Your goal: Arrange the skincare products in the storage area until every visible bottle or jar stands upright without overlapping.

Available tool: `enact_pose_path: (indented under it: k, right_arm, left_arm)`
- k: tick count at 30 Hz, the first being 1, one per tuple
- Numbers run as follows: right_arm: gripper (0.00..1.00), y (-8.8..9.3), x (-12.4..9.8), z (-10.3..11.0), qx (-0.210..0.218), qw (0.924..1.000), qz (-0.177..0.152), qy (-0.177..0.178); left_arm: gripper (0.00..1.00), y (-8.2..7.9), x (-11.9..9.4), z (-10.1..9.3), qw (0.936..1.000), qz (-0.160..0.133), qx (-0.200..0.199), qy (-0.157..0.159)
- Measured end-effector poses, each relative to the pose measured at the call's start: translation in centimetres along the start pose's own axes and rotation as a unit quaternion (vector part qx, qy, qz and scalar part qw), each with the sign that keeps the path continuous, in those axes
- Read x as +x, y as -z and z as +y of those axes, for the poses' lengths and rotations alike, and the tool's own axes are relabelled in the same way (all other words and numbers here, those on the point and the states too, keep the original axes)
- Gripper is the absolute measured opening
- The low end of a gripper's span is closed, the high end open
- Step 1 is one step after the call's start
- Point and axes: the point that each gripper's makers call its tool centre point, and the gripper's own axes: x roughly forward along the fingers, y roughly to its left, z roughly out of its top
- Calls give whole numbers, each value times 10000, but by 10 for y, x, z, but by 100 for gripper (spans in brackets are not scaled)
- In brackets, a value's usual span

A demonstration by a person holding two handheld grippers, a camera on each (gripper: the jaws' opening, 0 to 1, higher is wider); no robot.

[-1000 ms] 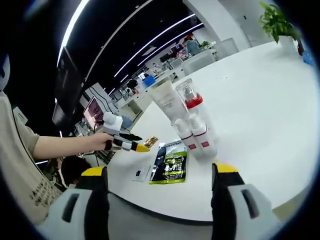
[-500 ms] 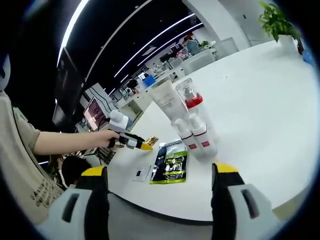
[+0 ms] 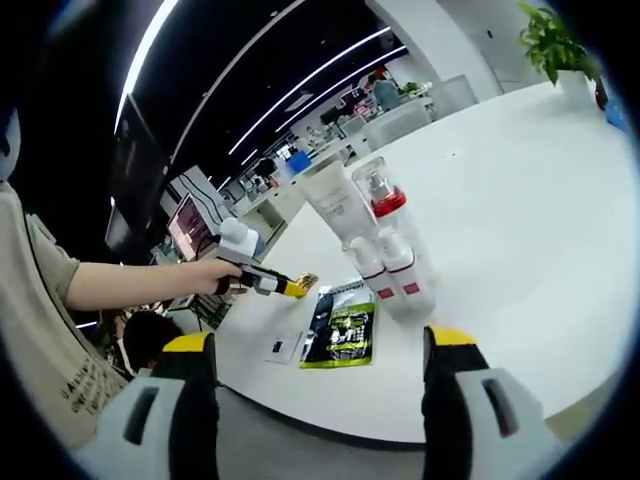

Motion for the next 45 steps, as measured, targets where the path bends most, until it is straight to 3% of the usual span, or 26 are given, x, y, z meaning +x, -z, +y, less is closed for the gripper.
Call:
enact_pose_path:
  k: [8,14,19,27,31,35,38,43,45]
  right_arm:
    - [85,0,0,1,-4,10000,-7,-21]
    - [85,0,0,2,-2,10000,-5,-48]
    - [85,0,0,2,-7,10000,-14,-61]
    - [85,-1,-1,3,-11,10000,-42,-73]
    - [85,-1,-1,3,-12,10000,-46,-78]
    - [85,-1,-1,2,-15,10000,-39,-77]
    - [85,-1,-1,2,-15,10000,-37,-69]
    - [85,-1,-1,2,-16,10000,-43,-62]
    - [85,-1,-1,2,-10,10000,-42,-63]
  left_arm:
    - [35,-4,-10,3,9978,-69,-642,-134]
    - [35,-1,-15,3,9915,-120,-1271,-256]
    - [35,-3,-22,-6,9776,-370,-2049,-304]
    - [35,11,-30,-19,9615,-514,-2651,-513]
    - [36,14,-37,-32,9591,-667,-2686,-592]
    - [36,15,-41,-41,9513,-804,-2909,-632]
    - [36,16,-41,-46,9491,-818,-2972,-647]
    - [36,23,-43,-49,9555,-849,-2650,-978]
    - [36,26,-43,-51,9546,-850,-2671,-1009]
